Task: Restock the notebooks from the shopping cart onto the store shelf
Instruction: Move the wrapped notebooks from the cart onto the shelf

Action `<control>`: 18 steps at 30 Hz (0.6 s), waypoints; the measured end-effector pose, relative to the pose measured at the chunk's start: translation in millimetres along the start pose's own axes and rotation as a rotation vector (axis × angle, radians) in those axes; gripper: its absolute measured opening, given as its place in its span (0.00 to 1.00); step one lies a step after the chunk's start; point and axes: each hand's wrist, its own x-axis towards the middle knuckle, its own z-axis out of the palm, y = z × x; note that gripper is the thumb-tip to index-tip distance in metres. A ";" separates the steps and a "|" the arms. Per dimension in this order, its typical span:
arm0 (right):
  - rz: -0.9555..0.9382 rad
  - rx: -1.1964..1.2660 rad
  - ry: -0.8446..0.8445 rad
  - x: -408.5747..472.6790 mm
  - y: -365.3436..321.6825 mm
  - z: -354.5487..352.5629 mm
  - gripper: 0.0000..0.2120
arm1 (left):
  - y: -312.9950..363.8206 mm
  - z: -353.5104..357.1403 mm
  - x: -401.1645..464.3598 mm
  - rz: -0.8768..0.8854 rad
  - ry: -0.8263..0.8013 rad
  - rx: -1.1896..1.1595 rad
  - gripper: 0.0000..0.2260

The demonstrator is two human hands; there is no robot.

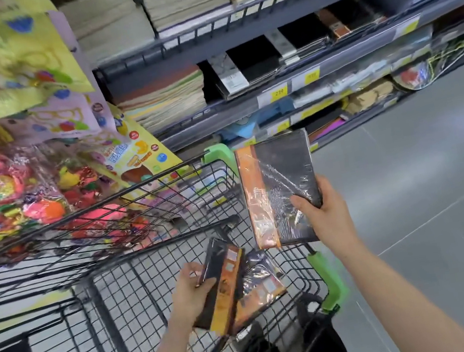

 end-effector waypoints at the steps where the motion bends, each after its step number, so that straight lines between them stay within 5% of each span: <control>1: 0.006 0.013 0.001 -0.1 -2.8 -5.8 0.13 | 15.3 -6.8 -1.7 0.010 0.010 -0.032 0.13; 5: 0.025 0.041 0.016 6.6 -15.3 -34.4 0.14 | 92.6 -27.9 -17.1 0.114 0.057 -0.068 0.27; 10: 0.007 0.034 -0.046 30.4 -29.3 -85.9 0.28 | 182.0 -22.1 -37.5 0.252 0.156 -0.068 0.22; 18: -0.109 0.037 -0.154 103.6 -47.8 -227.6 0.29 | 297.9 87.7 -51.4 0.301 0.241 -0.199 0.20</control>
